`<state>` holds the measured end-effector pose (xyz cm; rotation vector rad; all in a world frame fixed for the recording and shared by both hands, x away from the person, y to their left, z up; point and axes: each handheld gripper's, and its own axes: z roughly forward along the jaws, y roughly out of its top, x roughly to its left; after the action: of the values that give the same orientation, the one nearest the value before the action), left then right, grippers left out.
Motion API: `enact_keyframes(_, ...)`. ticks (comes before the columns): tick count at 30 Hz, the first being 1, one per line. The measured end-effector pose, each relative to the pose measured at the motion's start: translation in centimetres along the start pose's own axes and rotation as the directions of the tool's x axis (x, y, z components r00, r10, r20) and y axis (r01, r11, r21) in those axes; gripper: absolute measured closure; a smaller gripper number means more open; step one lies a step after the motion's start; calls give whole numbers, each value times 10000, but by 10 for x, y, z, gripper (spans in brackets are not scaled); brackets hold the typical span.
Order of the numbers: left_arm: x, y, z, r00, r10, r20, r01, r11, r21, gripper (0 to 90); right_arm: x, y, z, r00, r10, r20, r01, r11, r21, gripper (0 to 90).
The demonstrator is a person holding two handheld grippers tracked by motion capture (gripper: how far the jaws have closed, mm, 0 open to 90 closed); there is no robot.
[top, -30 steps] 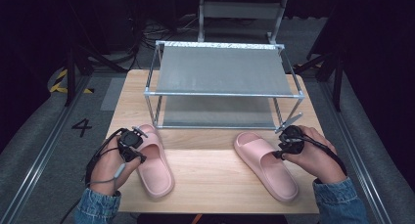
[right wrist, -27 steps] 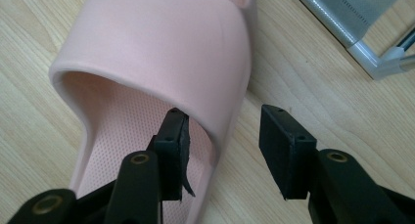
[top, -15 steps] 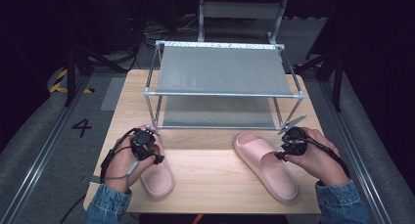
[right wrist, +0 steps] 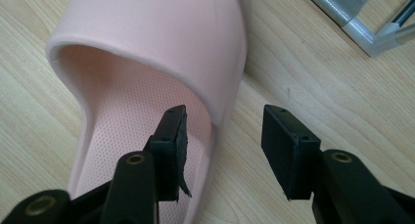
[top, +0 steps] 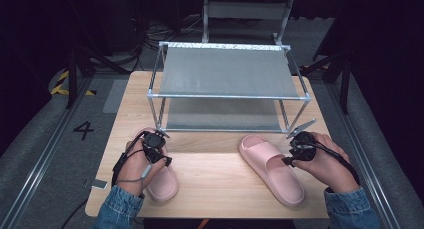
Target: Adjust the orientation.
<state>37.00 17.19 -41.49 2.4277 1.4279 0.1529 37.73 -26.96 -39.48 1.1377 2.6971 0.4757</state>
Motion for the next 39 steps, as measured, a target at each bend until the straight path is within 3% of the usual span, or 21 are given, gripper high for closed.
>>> enact_keyframes(3, 0, 2, 2, 9998, -56, -212, 55, 10000, -37, 575, 0, -1, 2, 10000, -38, -4, 38, 10000, 61, 530)
enact_keyframes(9, 4, 3, 2, 9989, -459, -54, 459, 9989, -130, 646, 0, -2, 2, 10000, -71, 8, 71, 9999, 100, 543)
enact_keyframes(13, 7, 2, -2, 9975, -708, -24, 708, 9975, -17, 701, 0, -3, 0, 9999, -108, -12, 108, 9999, 107, 555)
enact_keyframes(21, 17, -8, -10, 9943, -1003, -374, 1014, 9944, 298, 774, -1, 1, -1, 9997, -232, -38, 232, 9997, 16, 564)
enact_keyframes(31, 34, -22, -39, 9862, -1634, -263, 1637, 9865, 71, 836, -2, 4, 0, 9996, -276, -81, 276, 9996, -25, 572)
enact_keyframes(39, 30, -25, -61, 9901, -1402, 59, 1402, 9901, 53, 851, -4, 0, -3, 9998, -175, -4, 175, 9998, -44, 573)
